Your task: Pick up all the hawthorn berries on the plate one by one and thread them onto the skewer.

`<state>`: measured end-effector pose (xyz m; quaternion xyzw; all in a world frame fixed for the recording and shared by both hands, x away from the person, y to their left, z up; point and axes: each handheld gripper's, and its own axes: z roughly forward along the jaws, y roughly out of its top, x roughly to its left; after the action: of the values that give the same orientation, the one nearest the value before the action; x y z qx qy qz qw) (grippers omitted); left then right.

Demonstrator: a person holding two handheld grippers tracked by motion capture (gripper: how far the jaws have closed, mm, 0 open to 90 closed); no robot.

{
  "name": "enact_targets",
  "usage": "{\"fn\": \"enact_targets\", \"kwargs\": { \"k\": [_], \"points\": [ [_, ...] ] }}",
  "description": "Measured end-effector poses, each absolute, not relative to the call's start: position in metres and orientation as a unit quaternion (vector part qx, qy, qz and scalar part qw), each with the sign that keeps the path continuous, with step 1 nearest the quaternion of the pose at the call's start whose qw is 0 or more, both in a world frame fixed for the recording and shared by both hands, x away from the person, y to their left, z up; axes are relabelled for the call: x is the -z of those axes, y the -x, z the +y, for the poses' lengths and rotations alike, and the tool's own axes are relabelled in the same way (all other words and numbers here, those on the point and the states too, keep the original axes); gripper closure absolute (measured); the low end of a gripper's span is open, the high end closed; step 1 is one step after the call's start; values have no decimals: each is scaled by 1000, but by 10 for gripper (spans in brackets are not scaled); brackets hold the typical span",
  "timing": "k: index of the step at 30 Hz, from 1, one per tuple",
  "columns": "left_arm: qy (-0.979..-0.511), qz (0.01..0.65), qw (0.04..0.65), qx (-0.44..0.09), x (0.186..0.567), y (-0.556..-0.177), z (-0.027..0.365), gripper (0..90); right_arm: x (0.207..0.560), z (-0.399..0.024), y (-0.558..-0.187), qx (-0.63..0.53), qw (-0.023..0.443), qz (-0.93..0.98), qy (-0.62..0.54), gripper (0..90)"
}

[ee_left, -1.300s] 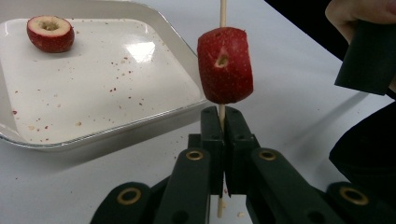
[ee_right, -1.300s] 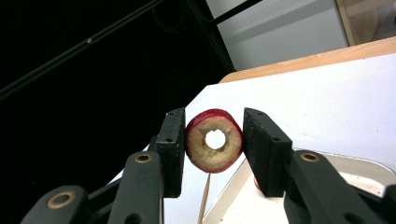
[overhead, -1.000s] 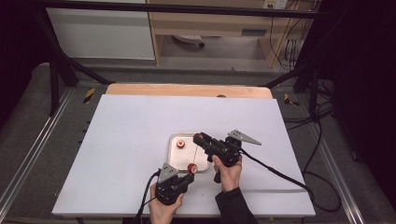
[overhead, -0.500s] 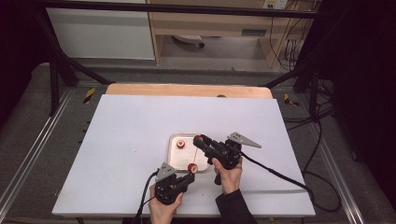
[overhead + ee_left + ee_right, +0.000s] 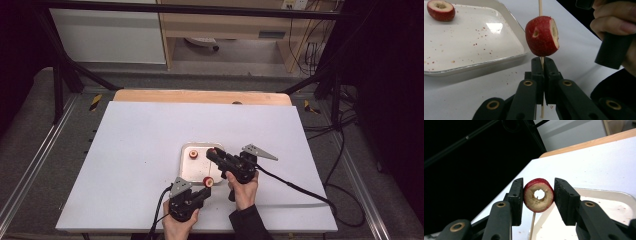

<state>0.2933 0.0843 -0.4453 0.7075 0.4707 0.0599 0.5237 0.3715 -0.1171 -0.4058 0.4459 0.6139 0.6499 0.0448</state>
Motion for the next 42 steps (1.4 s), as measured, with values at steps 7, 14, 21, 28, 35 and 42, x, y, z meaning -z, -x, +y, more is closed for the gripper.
{"fn": "enact_targets", "kwargs": {
  "k": [7,14,21,28,35,42],
  "points": [
    [-692,482,533,-67,437,-299,87,881,409,-115,-368,-647,21,621,-441,615],
    [-698,476,529,-73,439,-305,86,882,408,-116,-365,-634,19,634,-442,615],
    [-714,471,512,-86,435,-312,87,883,417,-112,-363,-619,6,651,-439,615],
    [-726,458,503,-101,441,-312,98,882,416,-113,-366,-613,12,662,-431,490],
    [-741,450,483,-124,444,-307,117,881,412,-121,-374,-581,42,697,-419,240],
    [-757,442,459,-145,442,-305,139,880,408,-128,-385,-534,55,738,-410,118]
  ]
}}
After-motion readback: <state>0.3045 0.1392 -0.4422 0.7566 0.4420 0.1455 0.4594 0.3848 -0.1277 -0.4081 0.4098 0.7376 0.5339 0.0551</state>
